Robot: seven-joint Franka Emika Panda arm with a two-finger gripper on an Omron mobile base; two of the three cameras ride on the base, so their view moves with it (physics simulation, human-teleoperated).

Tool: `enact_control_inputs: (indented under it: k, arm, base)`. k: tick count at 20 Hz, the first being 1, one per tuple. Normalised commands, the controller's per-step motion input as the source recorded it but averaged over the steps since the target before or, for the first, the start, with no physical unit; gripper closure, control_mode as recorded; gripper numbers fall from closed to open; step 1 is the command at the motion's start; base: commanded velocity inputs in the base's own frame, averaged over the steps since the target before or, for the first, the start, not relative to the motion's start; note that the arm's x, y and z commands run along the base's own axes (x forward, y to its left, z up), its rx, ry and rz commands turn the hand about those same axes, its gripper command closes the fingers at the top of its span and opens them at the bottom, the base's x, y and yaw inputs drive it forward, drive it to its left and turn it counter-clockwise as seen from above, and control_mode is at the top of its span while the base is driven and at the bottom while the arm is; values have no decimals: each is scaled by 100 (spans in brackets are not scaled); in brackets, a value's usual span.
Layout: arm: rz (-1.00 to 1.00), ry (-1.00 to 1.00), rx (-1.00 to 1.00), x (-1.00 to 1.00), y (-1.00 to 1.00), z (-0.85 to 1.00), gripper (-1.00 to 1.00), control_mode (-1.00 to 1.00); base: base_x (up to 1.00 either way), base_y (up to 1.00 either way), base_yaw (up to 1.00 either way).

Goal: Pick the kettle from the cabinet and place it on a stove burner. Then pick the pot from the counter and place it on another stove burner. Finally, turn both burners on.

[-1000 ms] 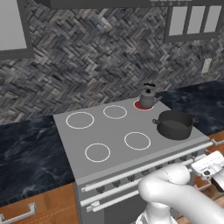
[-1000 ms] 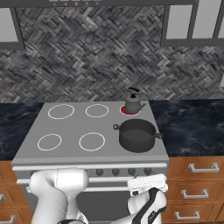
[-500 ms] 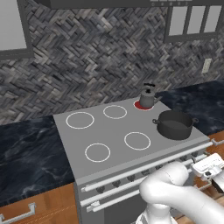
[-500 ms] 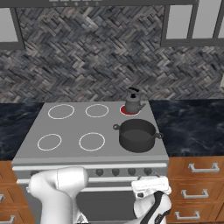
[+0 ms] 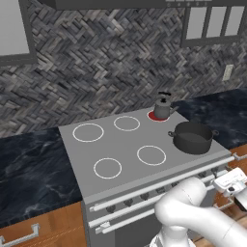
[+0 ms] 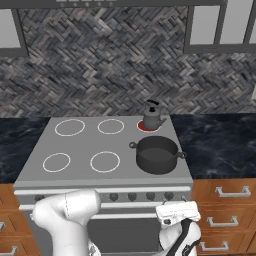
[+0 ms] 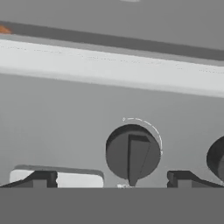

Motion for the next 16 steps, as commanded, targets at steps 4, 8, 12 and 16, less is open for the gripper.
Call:
enact_control_inputs:
  k: [4,8,12,16]
  arm:
    - [3,-1,4,12,-15,-17,-100,-100]
    - [3,-1,4,7,-16,-20,-100,-100]
    - [3,-2,2,0,-10,-18,-100,-100]
    - [0,-9,0,-1,7,-2,-100,-100]
  base:
    - [0,0,0]
    - [0,0,0]
    - [0,0,0]
    - [0,0,0]
